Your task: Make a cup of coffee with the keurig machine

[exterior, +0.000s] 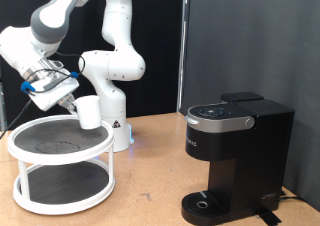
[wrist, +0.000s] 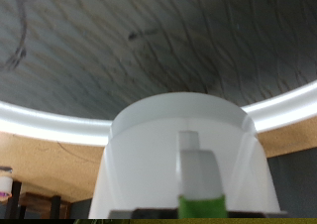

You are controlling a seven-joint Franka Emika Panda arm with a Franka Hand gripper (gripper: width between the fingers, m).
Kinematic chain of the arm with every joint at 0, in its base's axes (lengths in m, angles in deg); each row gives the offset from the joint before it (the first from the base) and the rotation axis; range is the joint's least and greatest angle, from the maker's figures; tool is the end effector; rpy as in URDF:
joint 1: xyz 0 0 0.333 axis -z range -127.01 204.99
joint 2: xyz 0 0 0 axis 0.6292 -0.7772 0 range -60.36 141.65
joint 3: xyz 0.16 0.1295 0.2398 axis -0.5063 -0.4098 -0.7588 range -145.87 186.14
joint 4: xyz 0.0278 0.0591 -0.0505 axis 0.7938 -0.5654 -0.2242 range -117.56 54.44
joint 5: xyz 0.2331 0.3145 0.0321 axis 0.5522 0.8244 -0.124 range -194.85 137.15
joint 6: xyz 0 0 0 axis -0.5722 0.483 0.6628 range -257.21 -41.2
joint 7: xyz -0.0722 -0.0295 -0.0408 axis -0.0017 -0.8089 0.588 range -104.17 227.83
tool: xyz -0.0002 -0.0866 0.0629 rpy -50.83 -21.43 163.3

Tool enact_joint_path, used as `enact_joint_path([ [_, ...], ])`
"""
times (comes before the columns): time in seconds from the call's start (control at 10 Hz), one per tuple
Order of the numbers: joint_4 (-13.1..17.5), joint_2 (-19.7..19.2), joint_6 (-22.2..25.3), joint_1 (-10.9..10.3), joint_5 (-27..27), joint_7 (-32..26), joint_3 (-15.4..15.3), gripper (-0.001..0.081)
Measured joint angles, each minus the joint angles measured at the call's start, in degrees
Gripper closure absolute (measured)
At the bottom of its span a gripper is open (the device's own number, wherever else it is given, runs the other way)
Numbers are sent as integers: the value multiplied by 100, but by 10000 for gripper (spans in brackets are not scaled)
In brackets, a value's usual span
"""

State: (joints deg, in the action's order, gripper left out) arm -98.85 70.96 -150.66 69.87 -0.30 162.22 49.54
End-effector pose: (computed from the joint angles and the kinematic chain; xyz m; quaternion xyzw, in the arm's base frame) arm 0.2041 -0.2536 0.3498 -0.0860 0.9184 0.3065 0.2351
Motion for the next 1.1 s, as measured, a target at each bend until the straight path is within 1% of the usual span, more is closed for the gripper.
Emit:
enact_joint_path([
  [0.3, 157, 241, 446, 22, -175, 246, -3, 734],
  [0.6, 84, 240, 453, 9, -141, 200, -16, 734],
  [0.7, 28, 241, 401, -9, -33, 245, -81, 734],
  [0.8, -45, 241, 243, -44, 131, 335, -219, 734],
  [0.9, -124, 239, -10, -115, 325, 462, -402, 734],
  [1.1, -213, 212, -460, -320, 725, 715, -758, 734],
])
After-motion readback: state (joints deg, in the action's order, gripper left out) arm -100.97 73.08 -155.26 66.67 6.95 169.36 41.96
